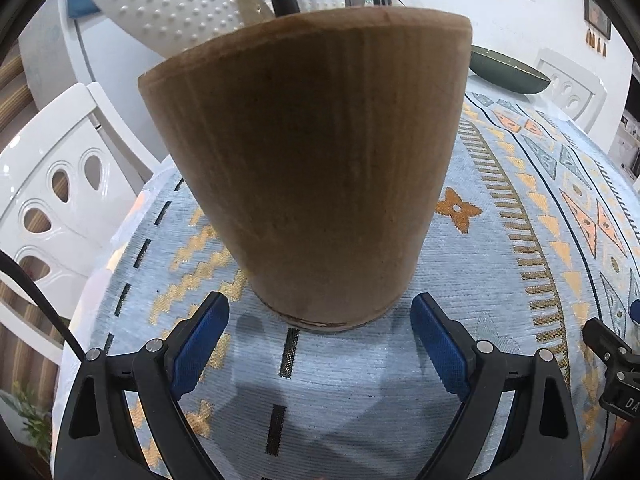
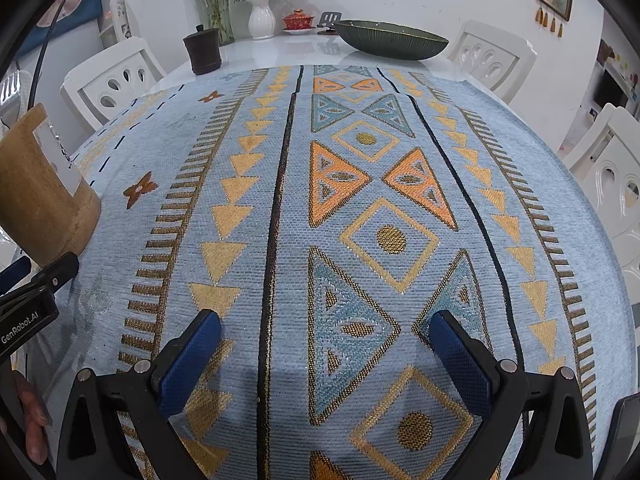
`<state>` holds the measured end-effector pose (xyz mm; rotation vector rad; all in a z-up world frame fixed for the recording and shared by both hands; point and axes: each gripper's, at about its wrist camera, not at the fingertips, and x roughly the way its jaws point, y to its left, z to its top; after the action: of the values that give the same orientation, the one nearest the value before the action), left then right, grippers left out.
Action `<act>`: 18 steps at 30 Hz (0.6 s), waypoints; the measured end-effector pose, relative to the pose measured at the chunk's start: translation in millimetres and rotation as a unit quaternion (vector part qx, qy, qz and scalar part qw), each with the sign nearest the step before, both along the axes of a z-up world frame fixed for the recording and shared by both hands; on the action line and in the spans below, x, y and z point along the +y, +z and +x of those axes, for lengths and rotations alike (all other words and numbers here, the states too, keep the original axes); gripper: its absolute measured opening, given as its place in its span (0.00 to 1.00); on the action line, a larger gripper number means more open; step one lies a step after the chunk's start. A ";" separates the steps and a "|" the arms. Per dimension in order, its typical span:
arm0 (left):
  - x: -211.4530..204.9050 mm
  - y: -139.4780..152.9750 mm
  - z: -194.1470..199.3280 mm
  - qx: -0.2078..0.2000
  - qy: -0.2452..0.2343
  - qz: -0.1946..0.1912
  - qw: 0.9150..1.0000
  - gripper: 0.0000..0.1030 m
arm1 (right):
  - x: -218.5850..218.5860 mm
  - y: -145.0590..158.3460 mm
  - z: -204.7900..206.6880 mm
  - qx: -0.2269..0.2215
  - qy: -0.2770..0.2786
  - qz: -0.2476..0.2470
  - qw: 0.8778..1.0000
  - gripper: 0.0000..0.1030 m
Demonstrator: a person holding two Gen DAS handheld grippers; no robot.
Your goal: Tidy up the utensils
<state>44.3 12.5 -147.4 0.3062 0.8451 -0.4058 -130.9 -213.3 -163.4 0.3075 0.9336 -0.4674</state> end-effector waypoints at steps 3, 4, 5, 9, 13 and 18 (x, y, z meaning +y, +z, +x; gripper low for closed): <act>-1.7 -0.9 -0.1 -0.003 0.003 0.007 1.000 0.90 | 0.2 0.0 0.5 0.000 0.000 -0.001 1.000 1.00; -2.4 -1.3 0.0 -0.004 0.003 0.010 1.000 0.90 | 0.2 0.0 0.3 0.000 0.001 0.000 1.000 1.00; -3.3 -1.3 -0.1 -0.004 0.002 0.010 1.000 0.90 | 0.5 0.1 0.5 0.000 0.000 0.000 1.000 1.00; -4.7 -1.3 -1.2 -0.005 0.001 0.012 1.000 0.90 | 0.2 0.1 0.7 0.000 0.000 0.000 1.000 1.00; -7.7 -1.4 -2.2 -0.006 0.001 0.018 1.000 0.90 | 0.1 0.2 0.9 0.000 0.001 -0.001 1.000 1.00; -12.4 -1.2 -4.9 -0.007 0.002 0.019 1.000 0.90 | 0.2 0.3 1.0 0.000 0.000 -0.001 1.000 1.00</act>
<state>39.4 0.1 -148.6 0.3419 0.8412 -0.3840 -129.8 -213.1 -163.1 0.3060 0.9339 -0.4675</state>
